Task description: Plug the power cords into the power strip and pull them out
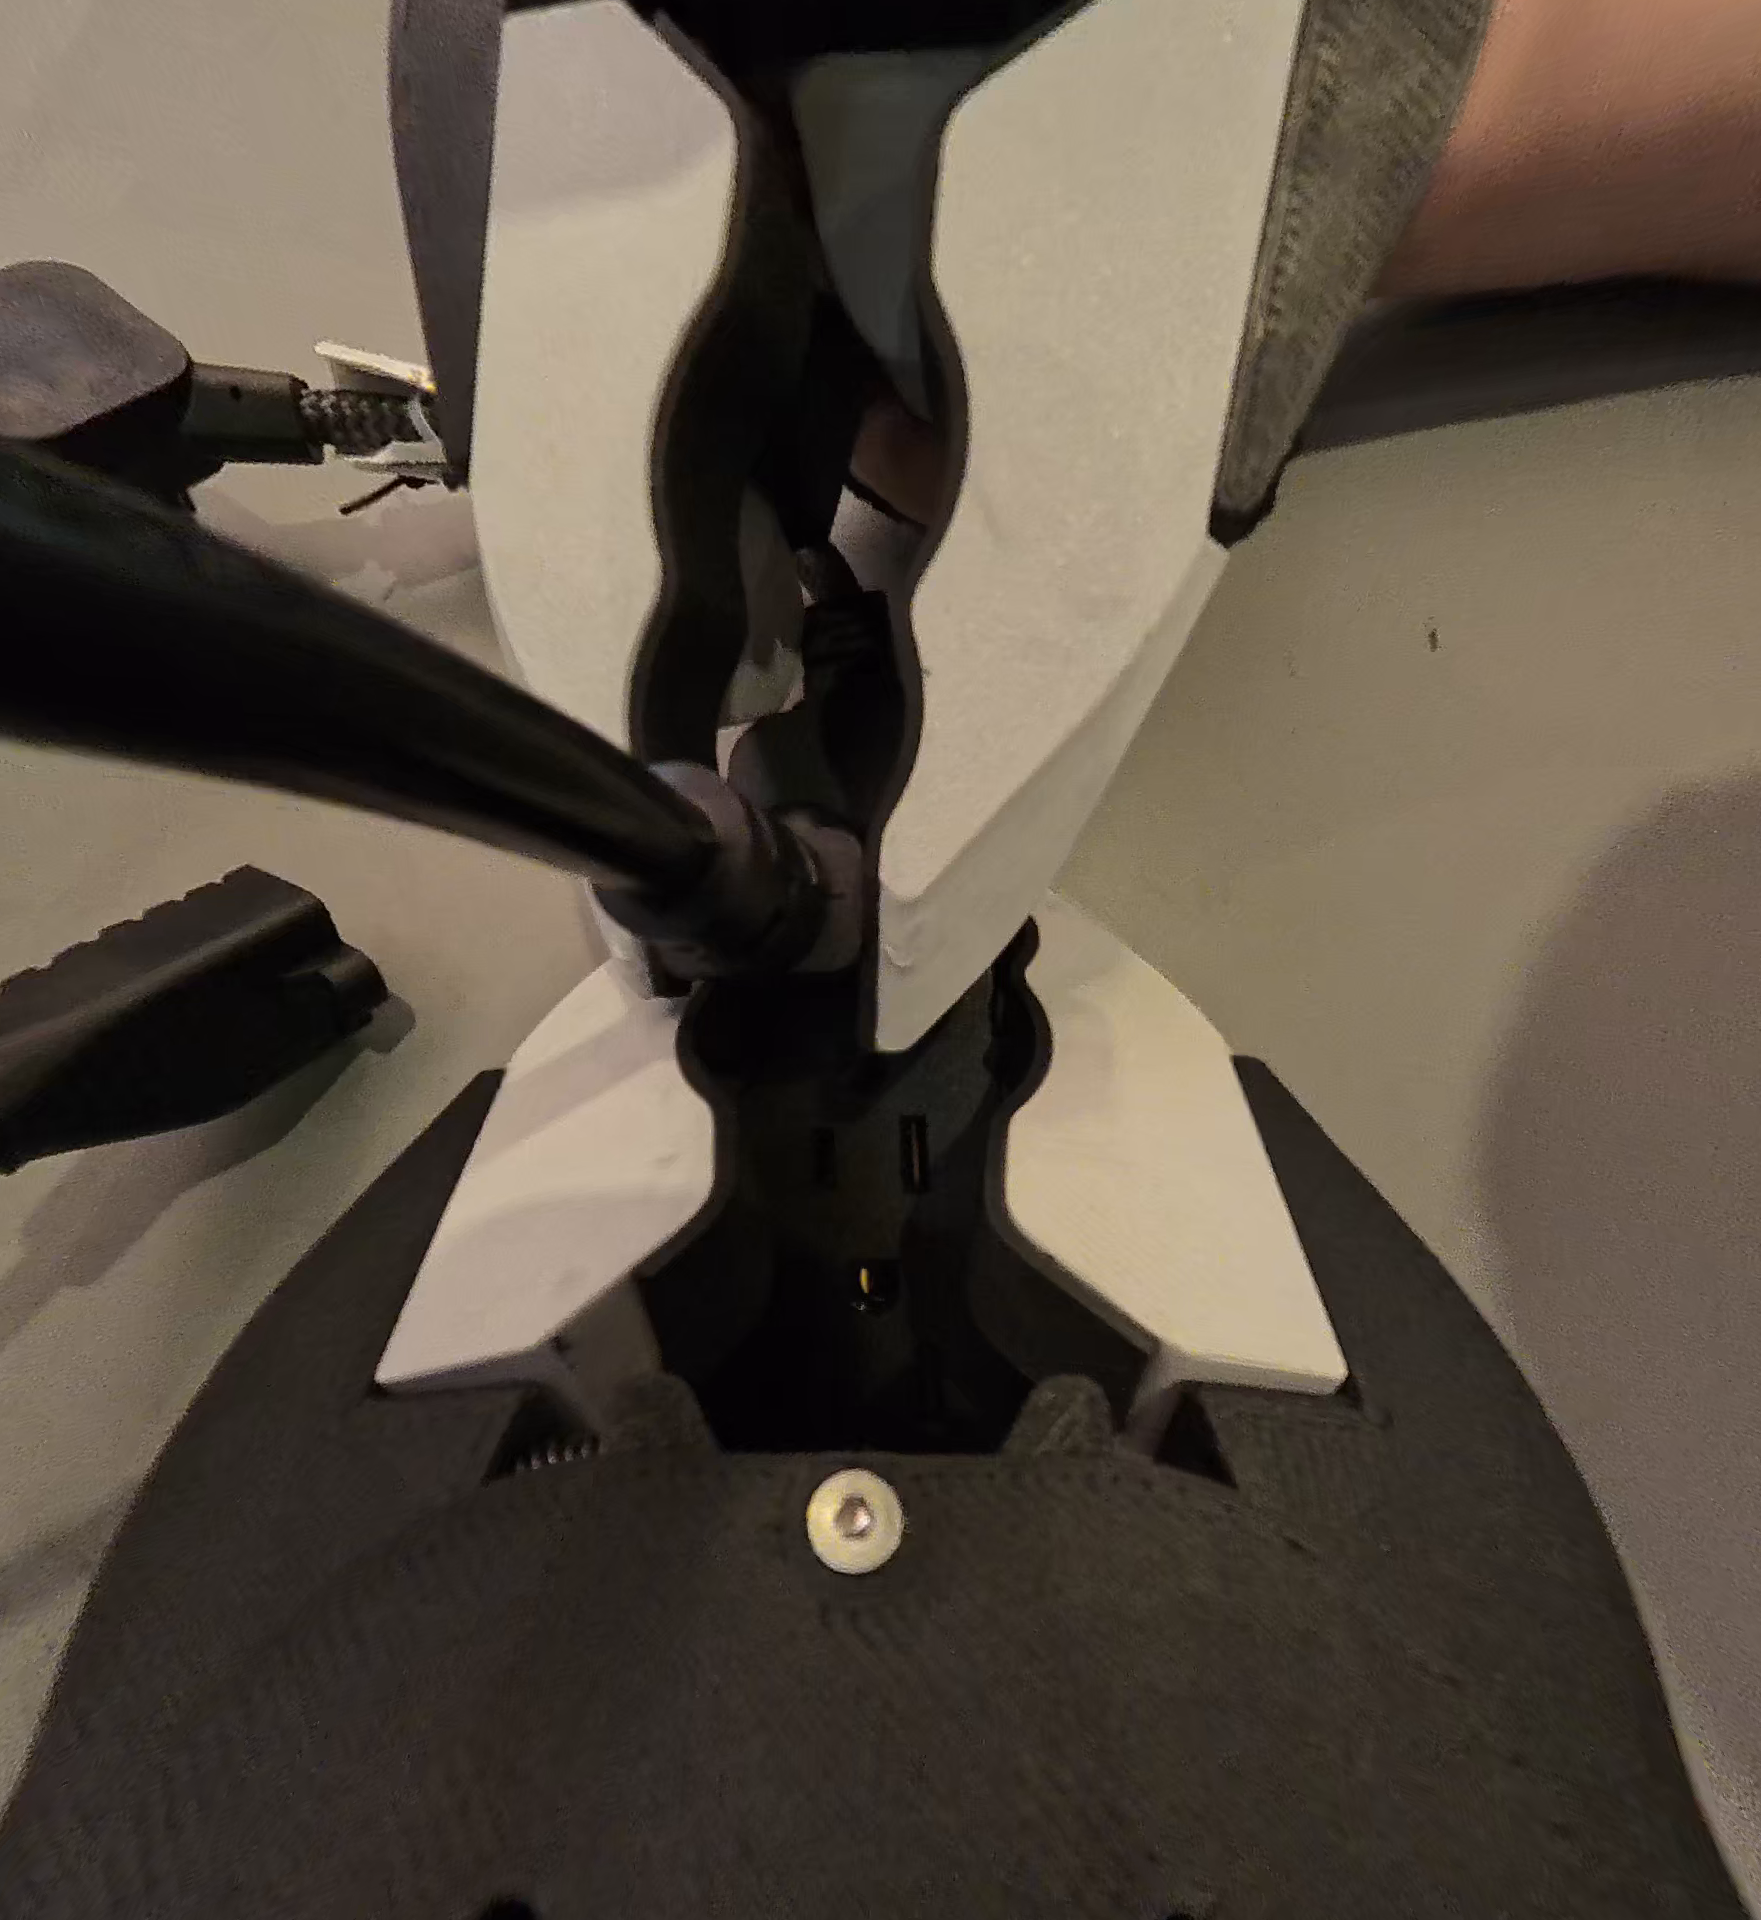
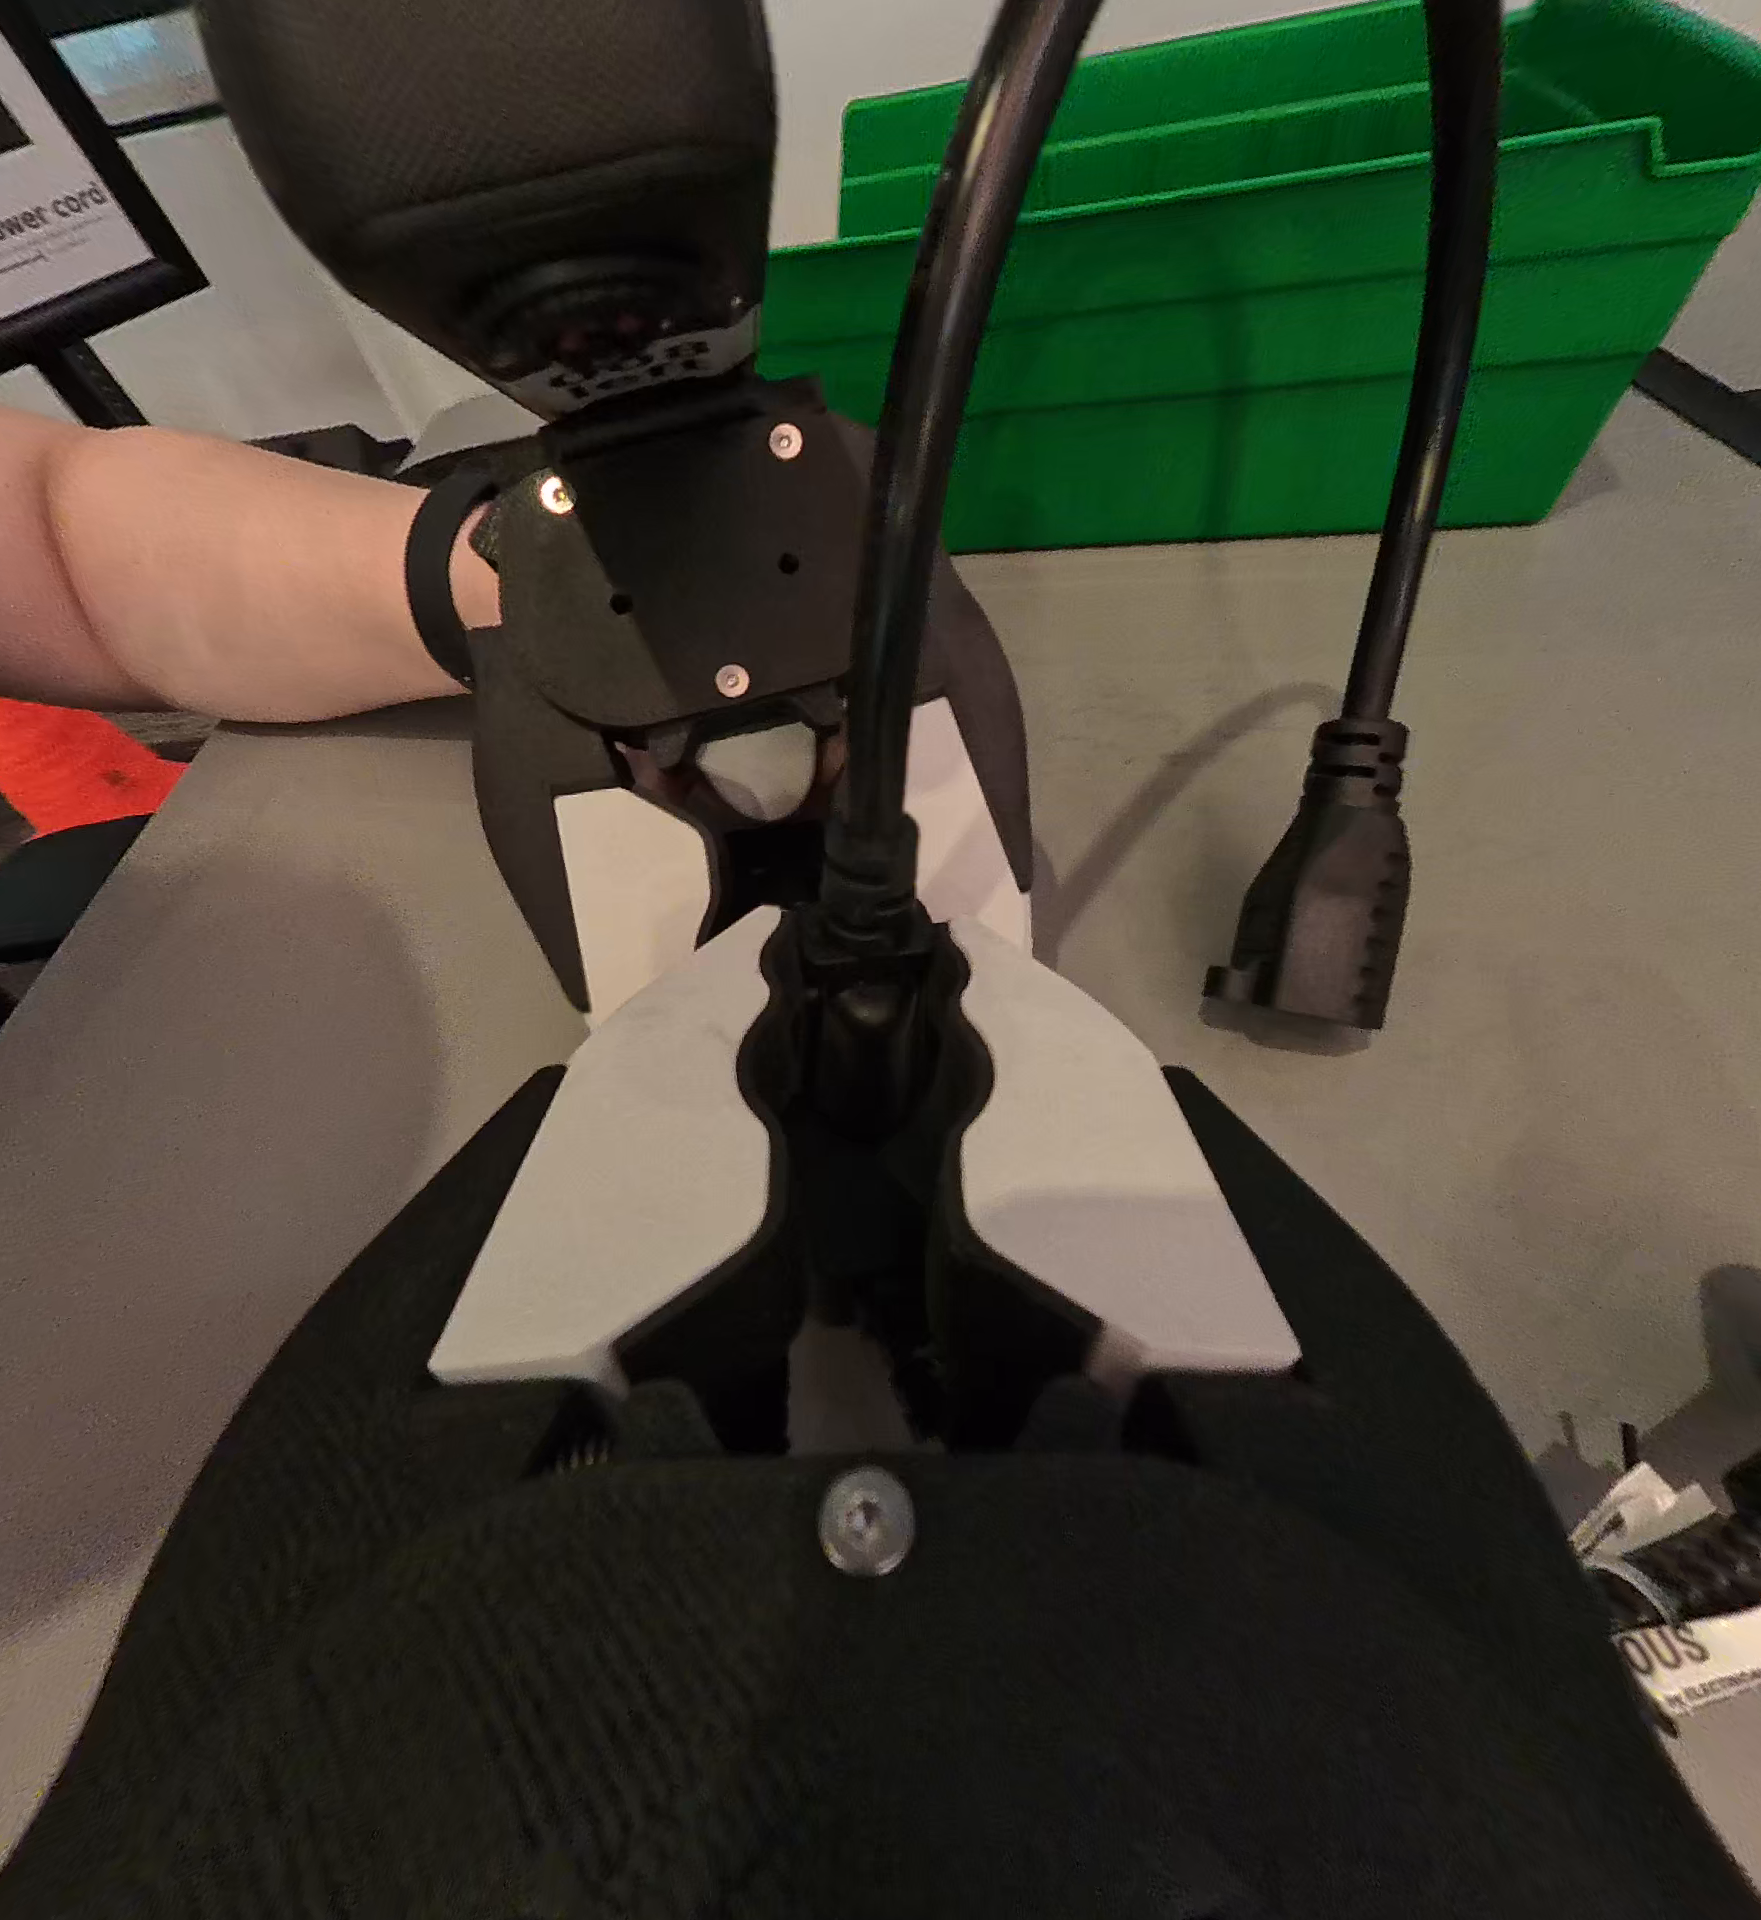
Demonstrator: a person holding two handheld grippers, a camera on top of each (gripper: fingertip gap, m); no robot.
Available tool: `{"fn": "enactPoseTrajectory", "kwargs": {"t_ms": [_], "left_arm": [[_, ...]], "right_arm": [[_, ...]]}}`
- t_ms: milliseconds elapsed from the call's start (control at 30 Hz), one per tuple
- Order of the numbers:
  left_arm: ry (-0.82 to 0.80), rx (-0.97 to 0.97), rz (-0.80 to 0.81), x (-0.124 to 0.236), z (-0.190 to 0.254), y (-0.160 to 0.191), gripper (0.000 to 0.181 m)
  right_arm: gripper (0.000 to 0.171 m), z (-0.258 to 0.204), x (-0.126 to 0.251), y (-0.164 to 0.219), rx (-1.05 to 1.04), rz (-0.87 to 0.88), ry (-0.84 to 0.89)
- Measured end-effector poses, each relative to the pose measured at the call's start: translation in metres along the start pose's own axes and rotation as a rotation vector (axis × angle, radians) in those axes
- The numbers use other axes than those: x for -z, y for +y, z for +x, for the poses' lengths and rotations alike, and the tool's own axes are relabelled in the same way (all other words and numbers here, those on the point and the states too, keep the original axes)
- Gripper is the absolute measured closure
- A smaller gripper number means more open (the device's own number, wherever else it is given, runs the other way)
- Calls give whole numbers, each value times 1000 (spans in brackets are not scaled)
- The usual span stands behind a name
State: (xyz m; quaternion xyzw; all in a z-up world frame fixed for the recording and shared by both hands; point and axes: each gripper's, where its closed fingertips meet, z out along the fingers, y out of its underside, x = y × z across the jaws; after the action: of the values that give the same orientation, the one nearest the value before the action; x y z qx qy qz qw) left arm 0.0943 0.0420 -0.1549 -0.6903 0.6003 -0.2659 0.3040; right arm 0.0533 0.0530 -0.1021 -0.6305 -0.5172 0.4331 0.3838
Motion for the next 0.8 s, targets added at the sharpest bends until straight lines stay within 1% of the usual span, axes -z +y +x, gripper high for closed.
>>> {"fn": "enactPoseTrajectory", "kwargs": {"t_ms": [100,233,333,533,800], "left_arm": [[0,-23,-11,-1,2,1,135],[7,-28,-8,0,2,1,135],[1,-21,3,1,0,1,135],[-6,-5,15,2,-3,0,134],[11,-32,-1,1,-1,1,135]], "right_arm": [[147,-2,9,6,-9,-1,-18],[148,-2,8,6,-14,2,-29],[149,-1,-1,-1,10,-5,7],[151,3,-3,-4,46,-13,68],[148,-2,10,6,19,3,10]]}}
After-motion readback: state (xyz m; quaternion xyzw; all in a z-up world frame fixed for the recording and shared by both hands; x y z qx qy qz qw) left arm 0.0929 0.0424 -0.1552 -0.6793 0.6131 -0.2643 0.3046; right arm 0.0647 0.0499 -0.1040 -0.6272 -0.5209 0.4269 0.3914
